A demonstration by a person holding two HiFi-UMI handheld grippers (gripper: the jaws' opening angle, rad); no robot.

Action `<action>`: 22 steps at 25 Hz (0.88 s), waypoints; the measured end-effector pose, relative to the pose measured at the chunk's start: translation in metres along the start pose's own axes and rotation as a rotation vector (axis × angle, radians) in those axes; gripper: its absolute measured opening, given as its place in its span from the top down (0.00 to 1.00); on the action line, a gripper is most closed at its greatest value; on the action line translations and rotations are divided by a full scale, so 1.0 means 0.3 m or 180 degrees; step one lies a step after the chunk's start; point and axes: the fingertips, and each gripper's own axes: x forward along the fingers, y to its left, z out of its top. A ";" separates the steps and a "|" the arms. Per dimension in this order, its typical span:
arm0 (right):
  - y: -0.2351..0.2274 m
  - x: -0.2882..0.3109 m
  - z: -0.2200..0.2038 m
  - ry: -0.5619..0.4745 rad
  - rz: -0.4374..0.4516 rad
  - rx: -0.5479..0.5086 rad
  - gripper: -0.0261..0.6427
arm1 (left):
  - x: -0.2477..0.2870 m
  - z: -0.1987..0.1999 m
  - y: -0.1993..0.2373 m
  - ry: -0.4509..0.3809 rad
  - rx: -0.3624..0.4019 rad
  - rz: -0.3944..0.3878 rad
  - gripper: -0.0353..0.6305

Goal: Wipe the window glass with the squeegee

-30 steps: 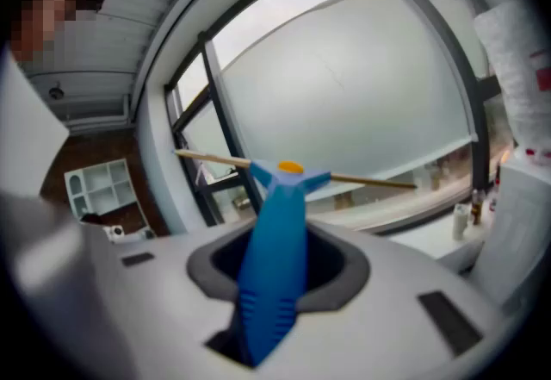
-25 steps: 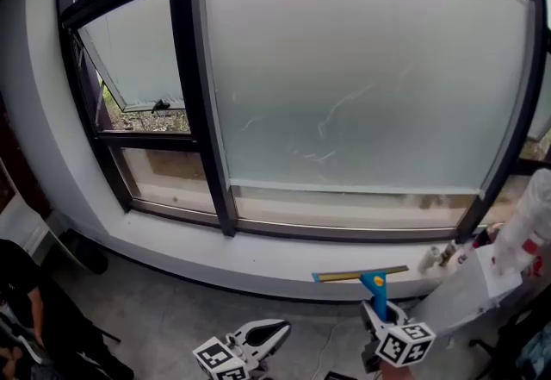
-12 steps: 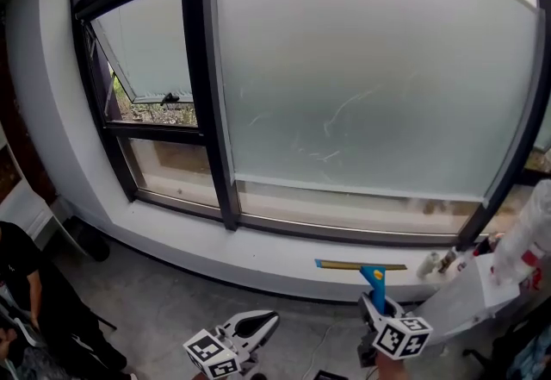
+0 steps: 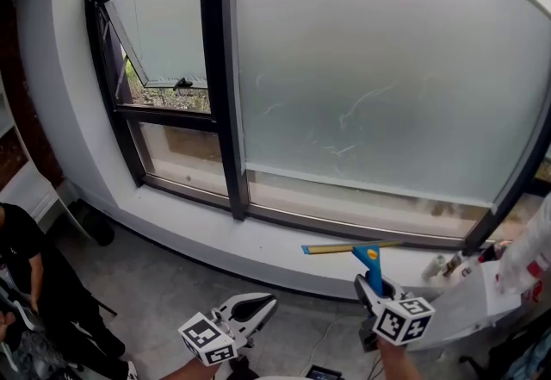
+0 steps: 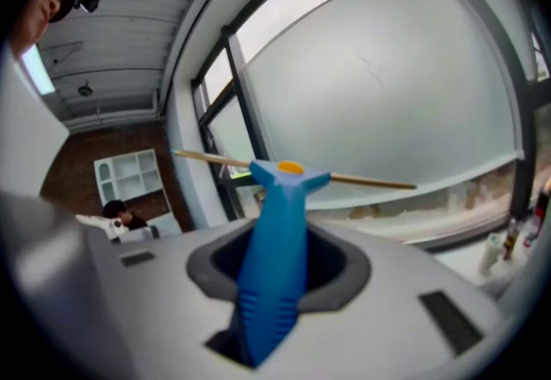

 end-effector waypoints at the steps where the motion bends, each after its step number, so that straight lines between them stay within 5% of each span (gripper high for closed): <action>1: 0.007 0.025 0.016 -0.0010 -0.0037 -0.0042 0.77 | -0.003 0.019 0.025 -0.0020 0.0033 0.0006 0.90; 15: 0.230 0.499 0.325 -0.0414 -0.0392 -0.0261 0.77 | -0.098 0.343 0.604 -0.0067 0.0349 -0.0105 0.90; 22: 0.319 0.663 0.350 -0.0425 -0.0660 -0.0246 0.77 | -0.117 0.426 0.824 -0.0063 0.0299 -0.0132 0.90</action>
